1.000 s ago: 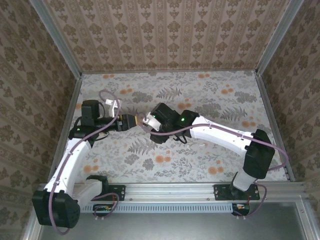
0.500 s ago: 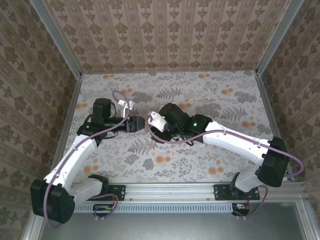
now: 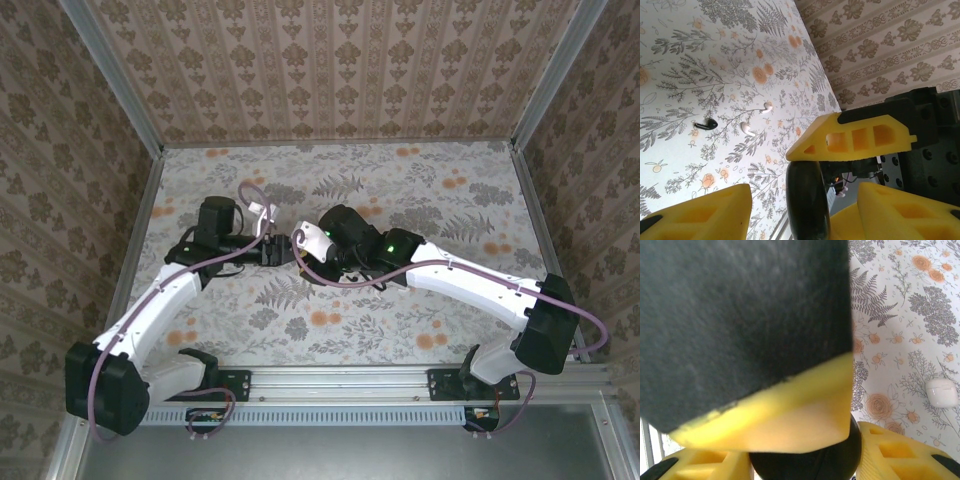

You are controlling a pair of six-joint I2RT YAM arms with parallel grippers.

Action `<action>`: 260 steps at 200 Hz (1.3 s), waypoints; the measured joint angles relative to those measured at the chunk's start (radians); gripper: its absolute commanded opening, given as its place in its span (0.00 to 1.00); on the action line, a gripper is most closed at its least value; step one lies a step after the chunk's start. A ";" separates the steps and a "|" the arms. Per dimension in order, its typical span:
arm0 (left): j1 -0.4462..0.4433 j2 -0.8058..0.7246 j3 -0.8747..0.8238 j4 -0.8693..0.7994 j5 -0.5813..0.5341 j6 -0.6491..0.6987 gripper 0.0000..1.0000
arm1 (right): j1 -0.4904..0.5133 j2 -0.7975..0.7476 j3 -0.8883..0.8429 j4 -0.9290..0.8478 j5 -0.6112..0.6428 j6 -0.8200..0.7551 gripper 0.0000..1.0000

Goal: Insert the wireless bluetooth earbuds into the charging case

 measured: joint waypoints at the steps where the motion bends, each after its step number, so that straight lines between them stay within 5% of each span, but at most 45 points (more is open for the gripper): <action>1: -0.001 0.001 0.000 0.000 0.000 0.000 0.58 | 0.000 0.000 0.000 0.000 0.000 0.000 0.42; 44: -0.018 0.028 0.000 -0.001 0.008 0.002 0.48 | 0.000 0.000 0.000 0.002 0.000 0.001 0.42; 108: -0.024 0.037 0.001 0.000 0.030 -0.001 0.08 | -0.017 -0.006 -0.014 0.004 -0.019 0.006 0.49; 143: -0.023 0.036 0.001 0.003 0.016 0.016 0.04 | -0.043 -0.031 -0.023 0.016 -0.055 0.051 0.64; 205: -0.009 -0.066 -0.084 0.252 -0.027 0.026 0.00 | -0.315 -0.314 -0.167 0.247 -0.345 0.404 0.66; 260: -0.010 -0.118 -0.089 0.495 -0.034 0.029 0.00 | -0.380 -0.278 -0.174 0.380 -0.585 0.684 0.67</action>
